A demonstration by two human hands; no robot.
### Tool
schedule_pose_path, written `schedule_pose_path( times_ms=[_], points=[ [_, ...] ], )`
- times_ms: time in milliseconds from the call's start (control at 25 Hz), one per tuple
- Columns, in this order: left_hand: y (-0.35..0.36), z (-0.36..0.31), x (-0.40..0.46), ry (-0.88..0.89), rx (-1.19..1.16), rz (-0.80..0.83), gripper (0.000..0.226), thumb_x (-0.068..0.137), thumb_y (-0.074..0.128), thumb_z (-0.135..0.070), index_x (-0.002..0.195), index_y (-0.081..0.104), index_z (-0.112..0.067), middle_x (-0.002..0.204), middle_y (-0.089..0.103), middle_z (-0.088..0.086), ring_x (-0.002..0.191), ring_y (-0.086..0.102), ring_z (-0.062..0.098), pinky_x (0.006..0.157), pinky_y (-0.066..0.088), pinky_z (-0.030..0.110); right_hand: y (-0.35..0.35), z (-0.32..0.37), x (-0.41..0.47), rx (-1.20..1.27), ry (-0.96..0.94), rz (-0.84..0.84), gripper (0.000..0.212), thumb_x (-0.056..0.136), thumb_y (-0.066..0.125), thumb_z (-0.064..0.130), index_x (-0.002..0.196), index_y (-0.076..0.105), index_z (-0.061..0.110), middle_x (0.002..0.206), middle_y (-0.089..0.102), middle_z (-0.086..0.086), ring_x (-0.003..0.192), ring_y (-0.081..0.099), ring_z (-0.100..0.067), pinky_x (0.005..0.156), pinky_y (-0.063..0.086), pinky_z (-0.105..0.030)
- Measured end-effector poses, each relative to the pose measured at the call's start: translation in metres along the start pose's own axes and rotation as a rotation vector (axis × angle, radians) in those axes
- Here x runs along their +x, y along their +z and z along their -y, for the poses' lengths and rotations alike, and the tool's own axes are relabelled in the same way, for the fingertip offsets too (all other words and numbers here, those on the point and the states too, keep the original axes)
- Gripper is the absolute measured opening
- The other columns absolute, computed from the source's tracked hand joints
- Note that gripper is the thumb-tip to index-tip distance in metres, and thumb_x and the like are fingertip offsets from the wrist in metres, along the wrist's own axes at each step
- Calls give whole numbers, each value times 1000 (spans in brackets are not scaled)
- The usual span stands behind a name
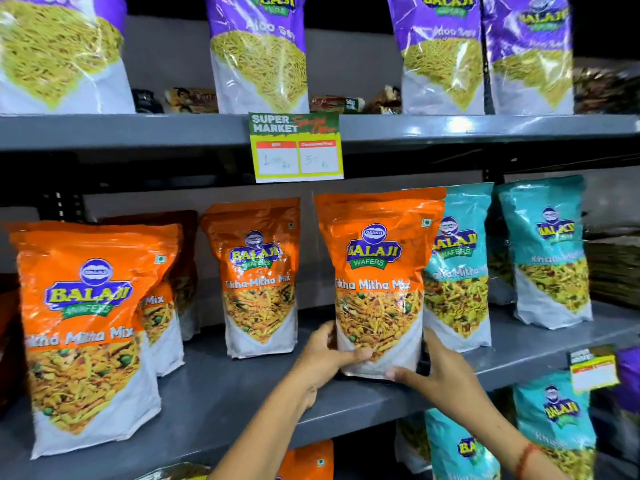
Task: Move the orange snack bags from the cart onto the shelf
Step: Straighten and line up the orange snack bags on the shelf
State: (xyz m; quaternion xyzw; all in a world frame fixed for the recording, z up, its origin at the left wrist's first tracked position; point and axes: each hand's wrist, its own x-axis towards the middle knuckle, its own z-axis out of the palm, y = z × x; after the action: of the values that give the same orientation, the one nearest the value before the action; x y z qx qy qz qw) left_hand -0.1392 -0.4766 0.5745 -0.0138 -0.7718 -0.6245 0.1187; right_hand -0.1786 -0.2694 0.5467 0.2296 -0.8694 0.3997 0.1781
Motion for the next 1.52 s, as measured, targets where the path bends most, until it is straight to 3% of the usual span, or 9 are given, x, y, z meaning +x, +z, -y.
schedule_pose_path(
  times_ms=[120, 280, 400, 720, 840, 960, 1280, 1440, 1520],
  points=[
    [-28, -4, -21, 54, 32, -107, 49, 64, 86, -18, 102, 60, -33, 111, 69, -12, 103, 64, 4, 88, 51, 23, 14, 25, 5, 73, -77, 56, 92, 54, 70, 75, 128, 48, 26, 112, 73, 3, 101, 69, -17, 83, 56, -39],
    [-72, -2, -58, 81, 174, -333, 69, 39, 86, -53, 102, 61, -43, 108, 72, -15, 101, 67, 6, 94, 55, 36, 42, 63, 9, 152, -173, 155, 84, 61, 81, 56, 132, 46, 27, 124, 67, 16, 113, 64, -6, 85, 53, -25],
    [-96, 2, -83, 78, 265, -439, 63, 38, 83, -62, 95, 57, -54, 104, 72, -19, 98, 68, 4, 90, 56, 37, 60, 88, 9, 220, -221, 260, 81, 64, 82, 50, 132, 43, 32, 124, 64, 22, 114, 63, -1, 86, 52, -20],
    [-117, 15, -106, 35, 346, -518, 64, 37, 75, -73, 93, 51, -54, 102, 65, -25, 102, 65, 6, 93, 54, 39, 87, 107, 11, 171, -239, 393, 85, 61, 77, 58, 132, 42, 30, 127, 63, 14, 111, 62, -10, 91, 53, -32],
    [-119, 21, -103, 30, 340, -526, 83, 32, 72, -81, 106, 53, -50, 112, 69, -18, 106, 65, 8, 94, 54, 41, 89, 107, 13, 160, -224, 397, 87, 59, 75, 62, 132, 41, 30, 127, 63, 11, 112, 62, -13, 92, 53, -36],
    [-119, 22, -98, 0, 335, -532, 93, 34, 74, -79, 117, 53, -43, 118, 69, -13, 109, 65, 10, 96, 54, 42, 90, 105, 14, 189, -207, 398, 83, 60, 76, 59, 130, 42, 31, 127, 63, 12, 111, 62, -12, 93, 53, -36],
    [-114, 22, -98, -15, 324, -525, 68, 43, 80, -67, 104, 54, -52, 114, 69, -16, 105, 66, 6, 94, 55, 39, 89, 102, 16, 261, -191, 427, 79, 66, 81, 47, 133, 42, 30, 129, 62, 13, 112, 61, -8, 95, 52, -32],
    [-113, 23, -98, -7, 293, -522, 59, 43, 84, -60, 95, 56, -53, 108, 70, -21, 93, 64, -13, 85, 55, 21, 89, 95, 18, 331, -180, 428, 85, 67, 84, 41, 139, 38, 33, 121, 61, 24, 103, 60, 8, 82, 48, -6],
    [-113, 28, -97, -12, 331, -543, 72, 39, 84, -65, 103, 53, -57, 115, 68, -20, 101, 64, -7, 90, 55, 26, 88, 90, 19, 389, -149, 431, 104, 63, 88, 40, 148, 28, 33, 129, 60, 18, 110, 61, 6, 85, 46, -5]
  ],
)
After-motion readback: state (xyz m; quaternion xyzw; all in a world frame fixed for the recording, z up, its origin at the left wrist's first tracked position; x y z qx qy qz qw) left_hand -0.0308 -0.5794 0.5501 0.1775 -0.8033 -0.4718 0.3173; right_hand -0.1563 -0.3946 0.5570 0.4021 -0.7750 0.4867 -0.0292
